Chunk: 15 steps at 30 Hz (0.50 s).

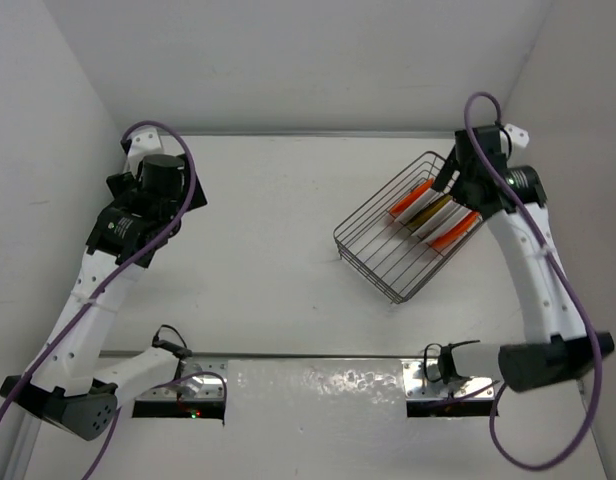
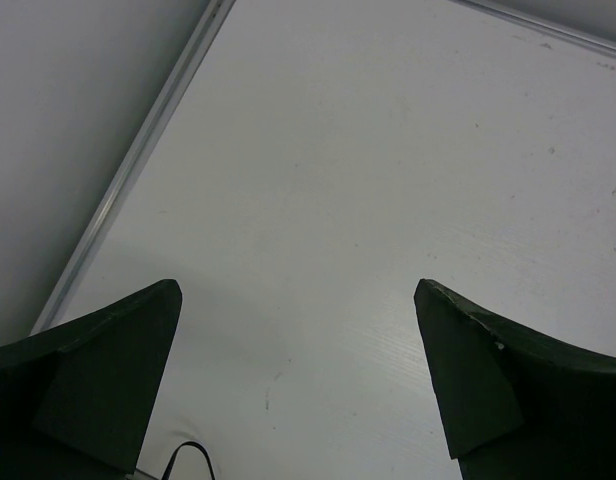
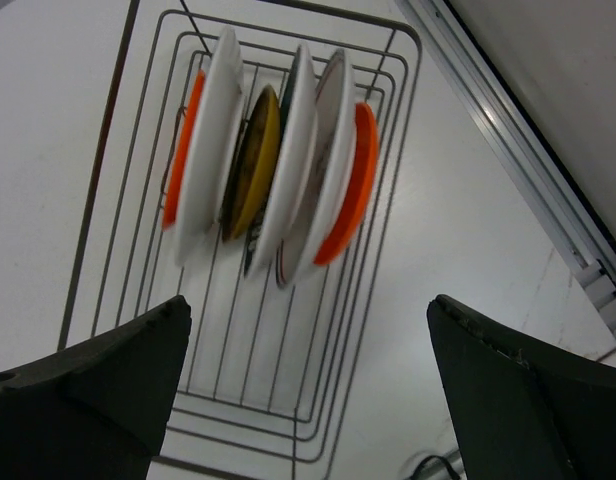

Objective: Unload the plates from the dish rack

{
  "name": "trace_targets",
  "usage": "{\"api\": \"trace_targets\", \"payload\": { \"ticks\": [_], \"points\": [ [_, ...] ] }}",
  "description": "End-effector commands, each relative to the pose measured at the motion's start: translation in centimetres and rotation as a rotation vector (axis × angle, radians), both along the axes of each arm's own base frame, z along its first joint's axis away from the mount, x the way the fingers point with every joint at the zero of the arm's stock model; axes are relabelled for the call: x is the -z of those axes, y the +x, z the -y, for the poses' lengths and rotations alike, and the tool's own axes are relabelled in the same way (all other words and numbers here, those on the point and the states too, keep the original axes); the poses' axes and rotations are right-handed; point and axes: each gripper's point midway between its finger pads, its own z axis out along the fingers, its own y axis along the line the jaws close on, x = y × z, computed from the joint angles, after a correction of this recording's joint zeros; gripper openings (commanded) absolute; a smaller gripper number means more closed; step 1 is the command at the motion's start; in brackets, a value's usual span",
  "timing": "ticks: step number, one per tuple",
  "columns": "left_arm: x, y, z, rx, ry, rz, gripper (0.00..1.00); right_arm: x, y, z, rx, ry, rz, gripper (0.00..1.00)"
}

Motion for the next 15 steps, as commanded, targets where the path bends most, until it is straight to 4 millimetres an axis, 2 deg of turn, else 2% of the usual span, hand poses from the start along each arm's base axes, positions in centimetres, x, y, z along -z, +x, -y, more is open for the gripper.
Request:
{"api": "trace_targets", "payload": {
  "ticks": [1,2,3,5,6,7,8,10,11,15],
  "points": [
    [-1.1,0.2,0.7,0.038,-0.021,0.042,1.00,-0.9,4.4,0.0,0.042,-0.020,0.060,0.97],
    [-0.8,0.2,0.8,0.044,-0.021,0.037,1.00,0.2,5.6,-0.2,0.039,-0.032,0.031,0.93],
    [-0.7,0.1,0.8,0.045,-0.020,0.035,1.00,0.1,6.7,-0.3,0.036,-0.031,0.048,0.90],
    [-0.3,0.0,0.8,0.051,-0.017,0.023,1.00,0.7,7.9,-0.3,0.033,-0.051,0.029,0.82],
    [-0.1,0.0,0.8,0.053,-0.015,0.018,1.00,2.1,8.7,-0.4,0.039,-0.063,-0.017,0.79],
    [0.2,-0.1,0.8,0.055,-0.013,0.011,1.00,1.7,9.3,-0.1,0.053,-0.077,-0.011,0.77],
    [0.4,-0.2,0.8,0.054,-0.010,0.004,1.00,2.9,10.0,-0.3,0.053,-0.081,-0.045,0.70],
    [0.9,-0.4,0.7,0.052,-0.004,-0.010,1.00,3.4,11.1,-0.7,0.040,-0.074,-0.041,0.63],
    [1.0,-0.5,0.6,0.049,0.001,-0.013,1.00,3.9,11.6,-0.9,0.032,-0.068,-0.042,0.57],
    [1.4,-0.7,0.4,0.049,0.009,-0.024,1.00,5.8,12.9,-0.9,0.050,-0.080,-0.097,0.54]
  ]
}}
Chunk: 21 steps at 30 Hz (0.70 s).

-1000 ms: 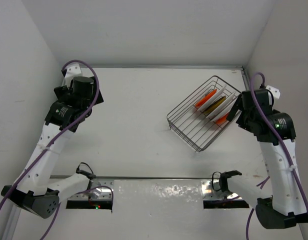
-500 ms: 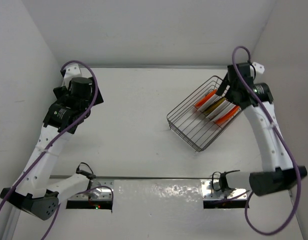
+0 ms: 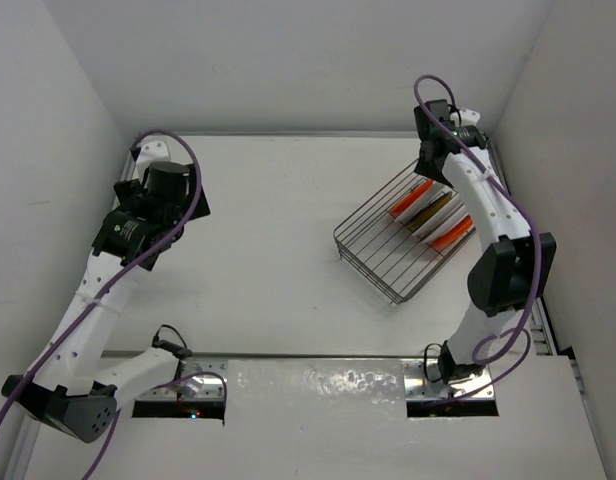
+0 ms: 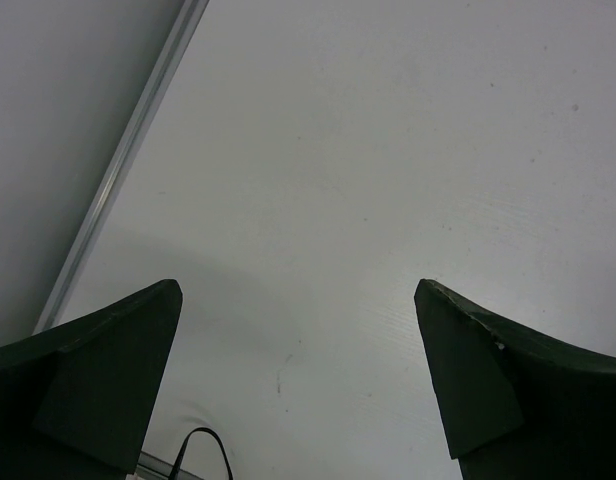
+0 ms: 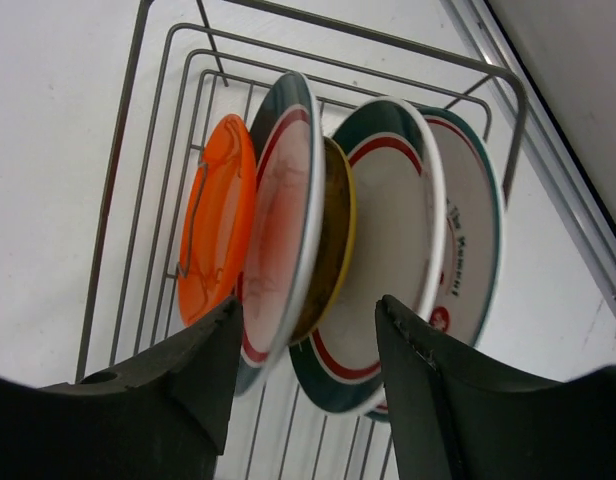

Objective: Unload the plates from the dish rack

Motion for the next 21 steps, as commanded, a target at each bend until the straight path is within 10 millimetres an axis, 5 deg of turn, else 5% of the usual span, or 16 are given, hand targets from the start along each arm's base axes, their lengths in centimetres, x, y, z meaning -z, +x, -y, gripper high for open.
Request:
{"api": "trace_targets", "payload": {
  "ticks": [1,5,10,17,21],
  "points": [
    [-0.8,-0.2,0.1,0.011,0.000,0.035,1.00,-0.8,1.7,0.1,0.028,-0.013,0.039,0.54],
    [-0.8,-0.1,0.0,0.009,0.005,0.033,1.00,1.0,1.3,0.2,0.051,-0.023,-0.010,0.52],
    [-0.6,0.2,0.3,0.021,0.005,0.020,1.00,2.5,2.0,-0.1,0.050,-0.012,-0.028,0.26],
    [-0.9,0.5,0.5,0.025,0.001,0.022,1.00,-0.2,1.9,0.2,0.080,-0.031,0.015,0.06],
    [-1.5,1.0,1.0,0.037,-0.017,0.032,1.00,-3.7,1.7,0.6,0.090,-0.039,0.068,0.00]
  ]
}}
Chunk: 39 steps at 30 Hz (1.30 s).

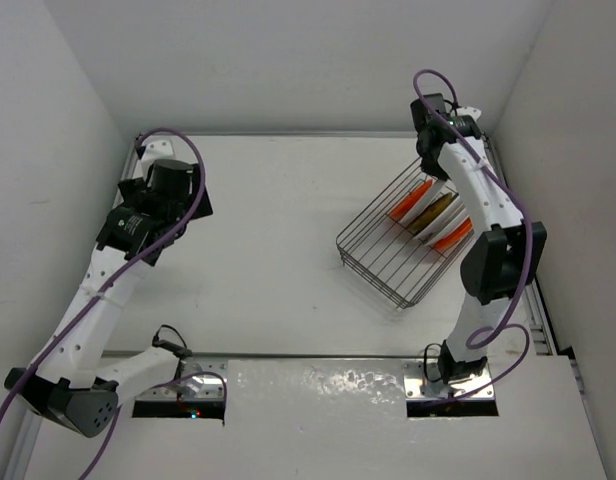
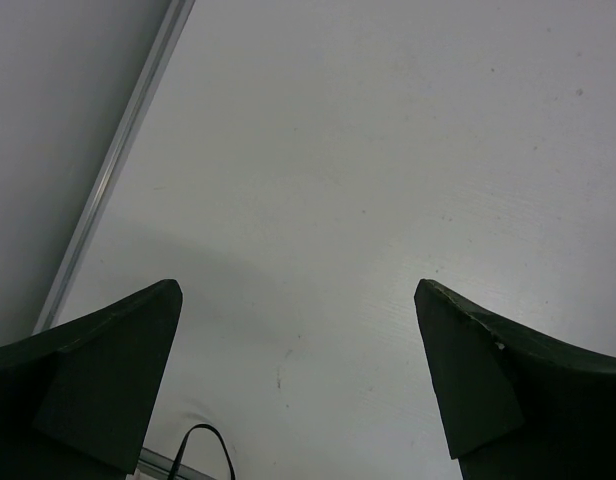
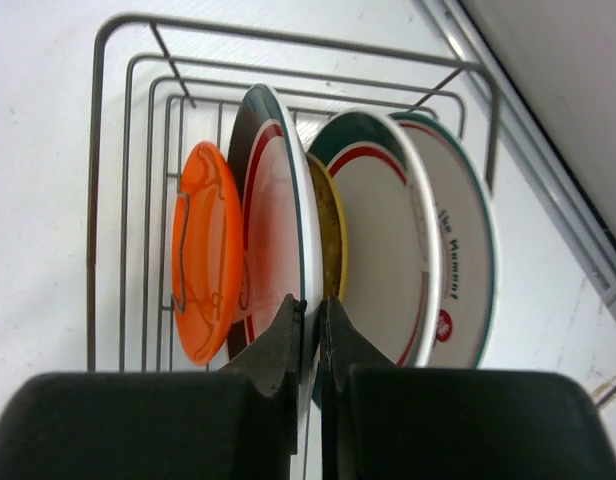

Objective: Unload the plates from the dish rack

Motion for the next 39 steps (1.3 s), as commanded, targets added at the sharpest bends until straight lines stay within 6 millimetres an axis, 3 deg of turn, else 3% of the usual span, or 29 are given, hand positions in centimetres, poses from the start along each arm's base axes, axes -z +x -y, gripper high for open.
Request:
{"api": "trace_targets", "payload": {
  "ticks": [1,5,12,14,15,17,20,23,24,27,28,31,36,39],
  "points": [
    [-2.5,1.0,1.0,0.033,-0.035,0.068,1.00,-5.7,0.2,0.3,0.011,-0.016,0.128,0.00],
    [-4.4,2.2,3.4,0.115,-0.132,0.106,1.00,-9.7,-1.0,0.8,-0.001,-0.029,0.170,0.00],
    [-6.9,4.1,9.9,0.345,-0.390,0.191,1.00,-15.5,-2.7,0.4,-0.068,0.014,0.321,0.00],
    [-7.9,4.6,11.7,0.409,-0.454,0.217,1.00,-16.4,-2.1,-1.4,-0.163,0.083,0.374,0.00],
    [-8.4,4.4,13.3,0.484,-0.507,0.216,1.00,-18.1,-2.7,-2.1,-0.212,0.120,0.436,0.00],
    [-10.0,4.6,15.4,0.581,-0.580,0.257,1.00,-18.4,-1.4,-5.4,-0.410,0.205,0.514,0.00],
    [-11.9,4.4,17.8,0.688,-0.692,0.305,1.00,-18.6,-2.7,-5.5,-0.429,0.189,0.489,0.00],
    [-12.8,4.3,19.6,0.772,-0.778,0.321,1.00,-17.7,-2.1,-10.5,-0.704,0.324,0.564,0.00],
    [-12.9,4.0,20.4,0.802,-0.817,0.305,1.00,-18.0,-3.0,-14.2,-0.880,0.451,0.594,0.00],
    [-11.9,4.7,21.4,0.819,-0.855,0.260,1.00,-17.7,-3.6,-17.5,-1.024,0.601,0.685,0.00],
    [-11.2,5.2,21.4,0.806,-0.852,0.237,1.00,-17.4,-4.0,-18.9,-1.078,0.684,0.725,0.00],
    [-7.8,6.1,21.1,0.743,-0.820,0.130,1.00,-18.7,-5.2,-20.8,-1.156,0.831,0.833,0.00],
    [-3.5,6.9,20.3,0.673,-0.760,0.009,0.99,-18.8,-5.7,-22.5,-1.210,0.958,0.877,0.00],
    [-2.1,6.9,20.0,0.653,-0.740,-0.021,0.90,-17.9,-5.6,-23.1,-1.211,0.980,0.861,0.00]
  ]
}}
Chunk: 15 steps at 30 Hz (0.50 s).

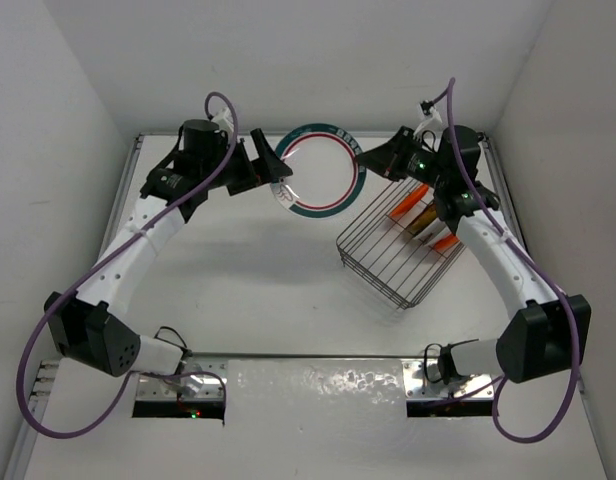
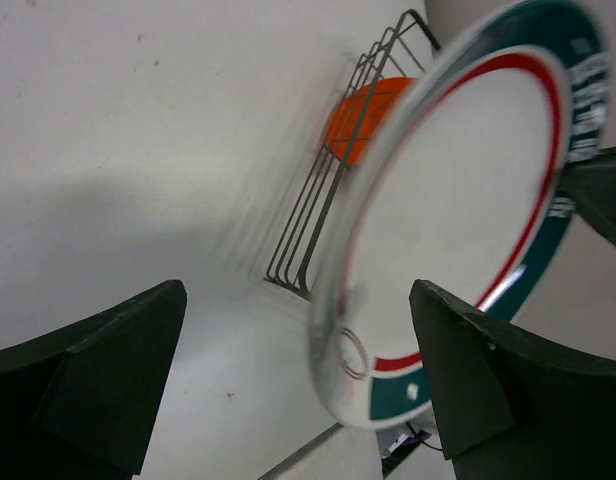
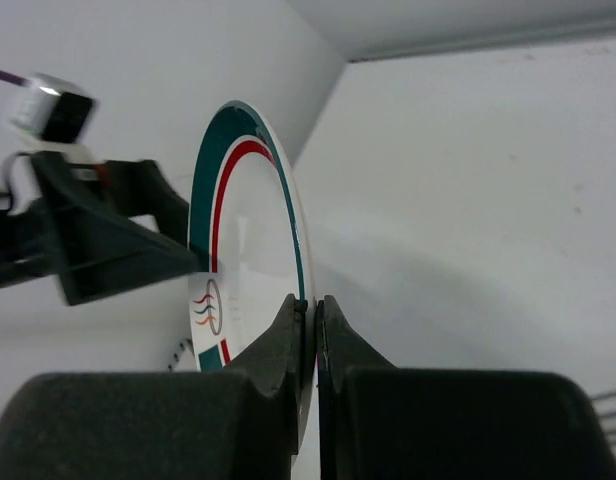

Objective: Unload the plates from the dish rack

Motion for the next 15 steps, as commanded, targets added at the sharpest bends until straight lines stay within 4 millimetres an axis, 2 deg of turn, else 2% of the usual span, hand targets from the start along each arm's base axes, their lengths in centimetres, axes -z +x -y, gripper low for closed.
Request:
{"api": "trace_targets", "payload": {
  "ticks": [1,2,3,5,6,8,10,11,12,13,14,15],
  "points": [
    [0.3,-0.4,-0.4,0.007,0.028,0.010,0.87,-5.8,-1.1,-2.1,-0.113,0.125,0.196,0.00],
    [0.3,-0.5,-0.2,0.020,0.019,0.010,0.79,-5.8,-1.2,-2.3,-0.119,0.129,0.195,0.00],
    [0.5,-0.6,0.2,0.040,0.004,0.005,0.54,-5.2,-1.0,-2.6,-0.128,0.131,0.187,0.00],
    [-0.1,-0.8,1.4,0.100,-0.064,0.021,0.24,-4.7,-1.1,-3.4,-0.146,0.132,0.169,0.00],
    [0.2,-0.9,1.8,0.112,-0.084,0.016,0.01,-4.0,-0.8,-3.5,-0.145,0.130,0.153,0.00],
    [-0.1,-0.4,2.0,0.100,-0.111,0.033,0.00,-3.2,-0.5,-3.4,-0.124,0.125,0.130,0.00],
    [0.9,0.4,1.0,0.044,-0.103,0.011,0.00,-1.1,0.1,-2.8,-0.079,0.062,0.065,0.44],
    [1.7,1.1,0.1,-0.016,-0.083,-0.001,0.00,-0.2,0.6,-2.2,-0.034,0.016,0.027,0.74],
    [3.5,1.4,-0.9,-0.065,-0.064,-0.052,0.00,2.5,1.7,0.2,0.108,-0.132,-0.083,0.99],
    [4.9,2.5,-3.1,-0.162,-0.059,-0.096,0.00,4.0,2.0,2.1,0.197,-0.221,-0.144,0.99],
    [7.7,2.8,-4.2,-0.197,-0.049,-0.168,0.00,5.3,1.0,4.2,0.277,-0.327,-0.260,0.99],
    [8.6,3.8,-5.8,-0.239,-0.069,-0.181,0.00,6.4,1.6,7.4,0.437,-0.440,-0.302,0.99]
  ]
}}
